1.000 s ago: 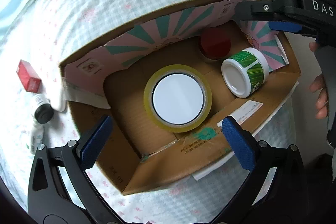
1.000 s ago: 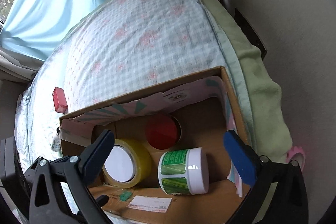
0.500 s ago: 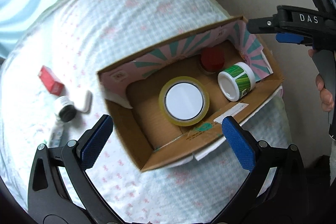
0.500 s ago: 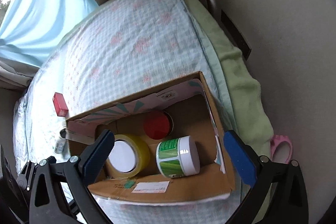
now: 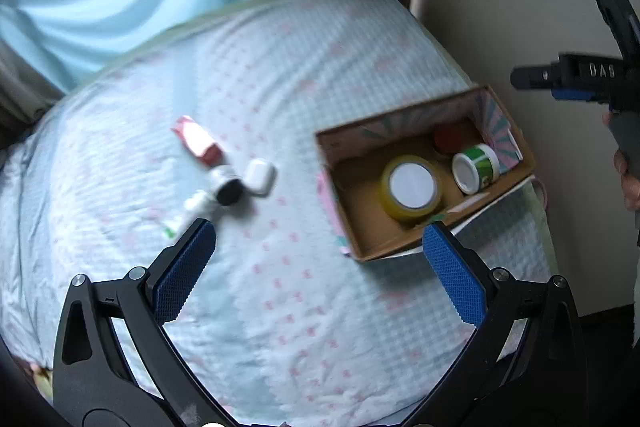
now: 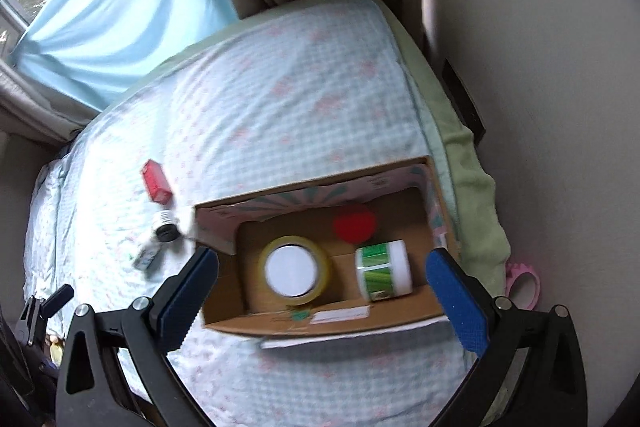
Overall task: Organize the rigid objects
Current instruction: 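Lift both tools away from the box toward the pill bottle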
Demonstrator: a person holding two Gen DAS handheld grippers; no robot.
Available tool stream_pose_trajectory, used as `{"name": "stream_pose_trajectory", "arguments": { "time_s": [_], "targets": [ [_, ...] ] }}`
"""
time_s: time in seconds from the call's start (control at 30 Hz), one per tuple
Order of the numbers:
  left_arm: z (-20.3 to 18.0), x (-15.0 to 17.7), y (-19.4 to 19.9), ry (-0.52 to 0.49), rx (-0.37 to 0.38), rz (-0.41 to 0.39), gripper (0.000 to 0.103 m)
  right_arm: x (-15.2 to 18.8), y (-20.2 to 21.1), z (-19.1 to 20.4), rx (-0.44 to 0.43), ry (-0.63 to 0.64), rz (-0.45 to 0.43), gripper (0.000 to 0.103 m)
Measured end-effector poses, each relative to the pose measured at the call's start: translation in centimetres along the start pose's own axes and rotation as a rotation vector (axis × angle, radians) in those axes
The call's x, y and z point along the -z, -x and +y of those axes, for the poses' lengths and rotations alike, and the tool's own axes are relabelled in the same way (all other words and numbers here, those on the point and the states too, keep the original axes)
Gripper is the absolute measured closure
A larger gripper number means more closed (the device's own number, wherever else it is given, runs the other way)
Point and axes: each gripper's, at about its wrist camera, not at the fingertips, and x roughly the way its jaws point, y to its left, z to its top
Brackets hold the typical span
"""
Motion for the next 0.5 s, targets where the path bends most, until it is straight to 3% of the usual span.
{"name": "stream_pose_trajectory", "arguments": {
  "time_s": [0.27,0.5],
  "targets": [
    [6.4,2.2,5.2,0.061,-0.008,-0.071,0.000,2.5,3.7,7.6,0.019,0.103,-0.046,0.000],
    [13.7,5.1,6.3,0.127,0.036,-0.067,0.000,5.4,5.0,15.1,0.037,0.192,-0.086,0.000]
  ]
}}
